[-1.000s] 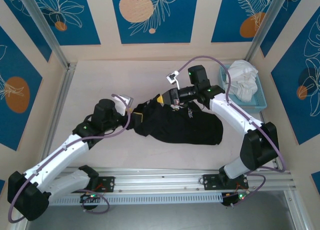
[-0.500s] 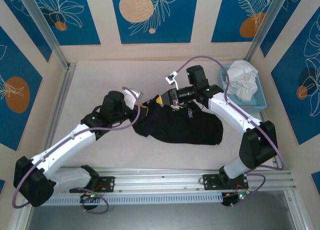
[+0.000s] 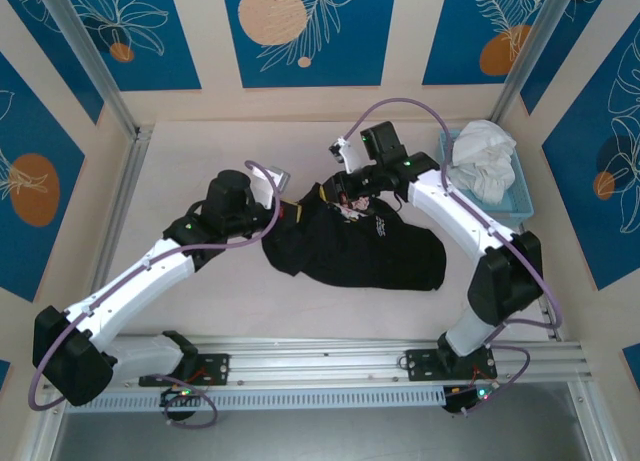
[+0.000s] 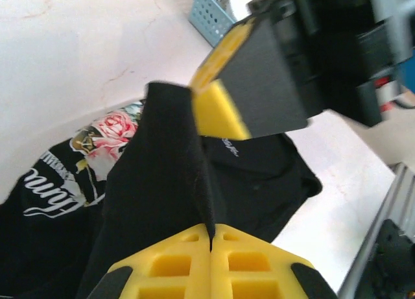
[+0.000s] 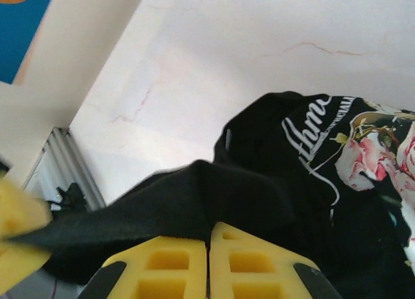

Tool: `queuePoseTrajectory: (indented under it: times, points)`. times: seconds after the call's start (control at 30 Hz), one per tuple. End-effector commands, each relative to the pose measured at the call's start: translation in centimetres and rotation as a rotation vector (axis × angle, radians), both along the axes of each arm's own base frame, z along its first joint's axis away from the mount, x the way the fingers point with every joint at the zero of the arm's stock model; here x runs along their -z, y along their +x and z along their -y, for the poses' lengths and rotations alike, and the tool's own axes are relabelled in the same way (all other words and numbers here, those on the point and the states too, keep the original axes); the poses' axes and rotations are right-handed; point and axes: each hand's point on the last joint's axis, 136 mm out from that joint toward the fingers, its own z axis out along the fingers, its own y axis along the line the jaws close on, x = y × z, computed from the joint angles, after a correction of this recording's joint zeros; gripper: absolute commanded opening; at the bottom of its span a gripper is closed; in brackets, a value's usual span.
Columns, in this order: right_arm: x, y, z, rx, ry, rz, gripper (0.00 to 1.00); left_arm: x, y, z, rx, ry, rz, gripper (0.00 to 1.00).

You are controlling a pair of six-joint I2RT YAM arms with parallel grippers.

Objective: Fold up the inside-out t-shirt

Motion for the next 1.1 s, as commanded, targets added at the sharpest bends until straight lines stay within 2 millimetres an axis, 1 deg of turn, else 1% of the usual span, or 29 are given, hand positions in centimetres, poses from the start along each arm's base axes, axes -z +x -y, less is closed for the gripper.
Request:
queuePoseTrajectory:
  times: [0.0,0.13,0.23,0.33,0.4,0.47,0.57,0.67,0.77,0.9,1.07]
  points:
    - [0.4,0.8,-0.1,0.036,-0.062,0.007,0.13,-2.1,-0.1,0.1,-0.009,-0.112,-0.033,0.00]
    - [-0.2,-0.1,1.3,0.052,-0.101,0.069,0.20,-1.5,0.9,-0.6,-0.055,-0.133,-0.067,0.00]
    - [-1.0,-2.0,1.9,0.027,-0.067,0.128,0.27,-1.2,1.3,-0.8,-0.061,-0.162,-0.092,0.00]
    - [-0.8,-4.4,1.6,-0.008,-0.016,0.146,0.32,-1.0,1.6,-1.0,-0.064,-0.176,-0.101,0.00]
    - [-0.1,-5.5,0.8,-0.028,0.013,0.134,0.34,-1.1,1.7,-1.2,-0.067,-0.180,-0.102,0.00]
    - [0.8,-6.4,-0.5,-0.051,0.050,0.112,0.36,-1.1,1.8,-1.3,-0.068,-0.182,-0.102,0.00]
    - [1.9,-6.5,-2.1,-0.055,0.065,0.099,0.38,-1.2,1.8,-1.5,-0.072,-0.184,-0.100,0.00]
    - [3.1,-6.0,-3.0,-0.034,0.050,0.092,0.40,-1.2,1.8,-1.7,-0.074,-0.184,-0.098,0.00]
    - [4.5,-5.3,-3.2,-0.003,0.017,0.089,0.40,-1.3,1.8,-1.9,-0.079,-0.185,-0.093,0.00]
    - [6.1,-4.7,-3.1,0.022,-0.062,0.113,0.40,-1.2,1.7,-2.1,-0.085,-0.182,-0.088,0.00]
    - [7.4,-4.8,-2.2,0.035,-0.194,0.191,0.41,-1.3,1.9,-2.4,-0.097,-0.183,-0.085,0.00]
